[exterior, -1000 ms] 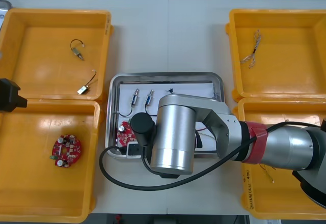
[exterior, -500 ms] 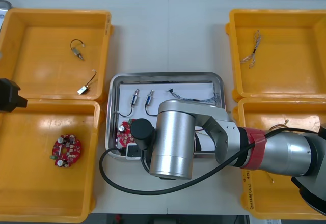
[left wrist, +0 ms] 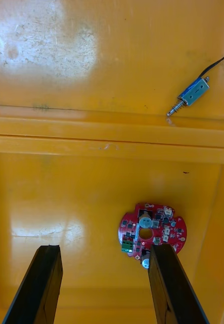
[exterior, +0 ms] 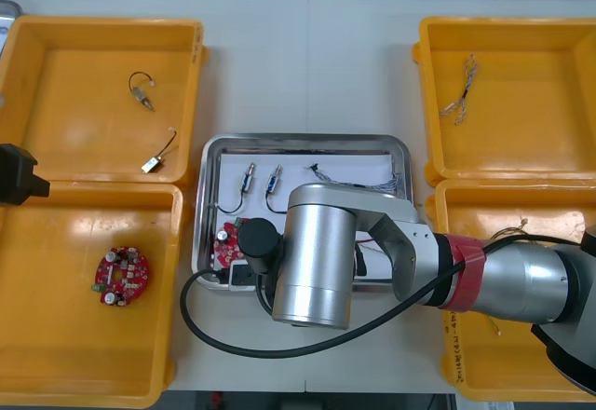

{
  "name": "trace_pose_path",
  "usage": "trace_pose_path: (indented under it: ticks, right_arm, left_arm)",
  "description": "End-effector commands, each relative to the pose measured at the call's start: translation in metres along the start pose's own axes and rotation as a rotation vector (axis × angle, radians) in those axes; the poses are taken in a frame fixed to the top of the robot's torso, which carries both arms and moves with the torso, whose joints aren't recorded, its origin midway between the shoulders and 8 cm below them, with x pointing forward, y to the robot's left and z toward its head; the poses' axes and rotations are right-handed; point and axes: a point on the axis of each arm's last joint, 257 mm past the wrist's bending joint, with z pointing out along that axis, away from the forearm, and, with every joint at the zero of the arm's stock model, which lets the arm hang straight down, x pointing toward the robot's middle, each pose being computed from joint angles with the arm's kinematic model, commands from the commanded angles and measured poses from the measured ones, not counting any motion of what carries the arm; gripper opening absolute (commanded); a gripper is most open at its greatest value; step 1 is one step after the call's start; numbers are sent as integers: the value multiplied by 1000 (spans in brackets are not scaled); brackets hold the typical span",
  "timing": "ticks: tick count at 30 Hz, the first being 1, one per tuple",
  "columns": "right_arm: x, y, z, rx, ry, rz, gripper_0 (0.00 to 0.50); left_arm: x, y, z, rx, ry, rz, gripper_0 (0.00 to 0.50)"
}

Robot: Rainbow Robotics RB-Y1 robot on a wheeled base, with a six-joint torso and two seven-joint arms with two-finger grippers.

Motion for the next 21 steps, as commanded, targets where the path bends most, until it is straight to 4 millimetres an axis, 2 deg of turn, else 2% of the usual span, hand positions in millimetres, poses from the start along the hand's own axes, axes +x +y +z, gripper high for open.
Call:
trace_pose_path:
  ticks: [1,16,21]
  right_arm:
    - [-14,-3,-5,31,-24,-64,0]
    - [-3,-62,-17,121,-23,-99,0]
    - [0,-89,-20,158,-6,-104,0]
  left_arm:
    - [-6,2,-12,-10,-35,74,500]
    - [-6,2,-12,-10,-35,74,500]
    - [-6,2,-12,-10,-35,74,500]
